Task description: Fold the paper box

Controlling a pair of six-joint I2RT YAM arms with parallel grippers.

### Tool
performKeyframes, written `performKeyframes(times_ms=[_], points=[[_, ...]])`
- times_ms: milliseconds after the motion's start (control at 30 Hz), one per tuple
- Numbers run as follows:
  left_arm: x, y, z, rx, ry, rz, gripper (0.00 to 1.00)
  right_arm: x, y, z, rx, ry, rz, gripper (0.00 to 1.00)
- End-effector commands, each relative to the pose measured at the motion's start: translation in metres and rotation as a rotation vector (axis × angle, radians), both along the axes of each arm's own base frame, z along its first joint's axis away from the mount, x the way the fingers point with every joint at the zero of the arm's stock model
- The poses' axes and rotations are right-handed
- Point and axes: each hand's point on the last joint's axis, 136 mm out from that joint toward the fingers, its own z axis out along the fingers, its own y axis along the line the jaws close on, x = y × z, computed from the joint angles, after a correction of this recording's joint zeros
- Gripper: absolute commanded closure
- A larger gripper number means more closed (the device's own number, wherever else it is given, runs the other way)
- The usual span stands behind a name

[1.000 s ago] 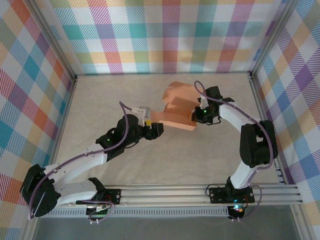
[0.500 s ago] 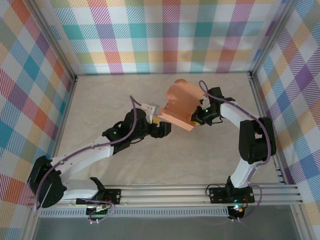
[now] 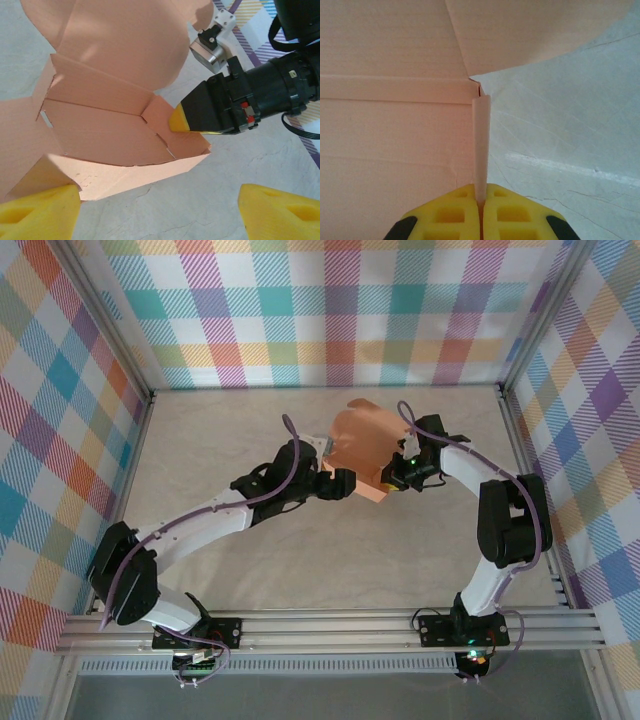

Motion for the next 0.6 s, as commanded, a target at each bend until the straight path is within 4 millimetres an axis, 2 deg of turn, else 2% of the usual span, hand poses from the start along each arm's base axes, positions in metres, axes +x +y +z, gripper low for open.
performKeyframes(times_ms=[0, 267, 567], points=[[0.010, -0.001, 0.009, -0.015, -0.011, 0.025, 0.18, -0.003, 0.007, 0.014, 0.056, -0.013, 0.043, 1.00], [0.017, -0.008, -0.001, -0.005, 0.012, 0.003, 0.19, -0.011, 0.010, 0.014, 0.073, -0.006, 0.085, 1.00], [0.006, -0.004, -0.007, 0.081, 0.000, -0.127, 0.38, -0.014, 0.011, 0.013, 0.079, 0.001, 0.111, 1.00]])
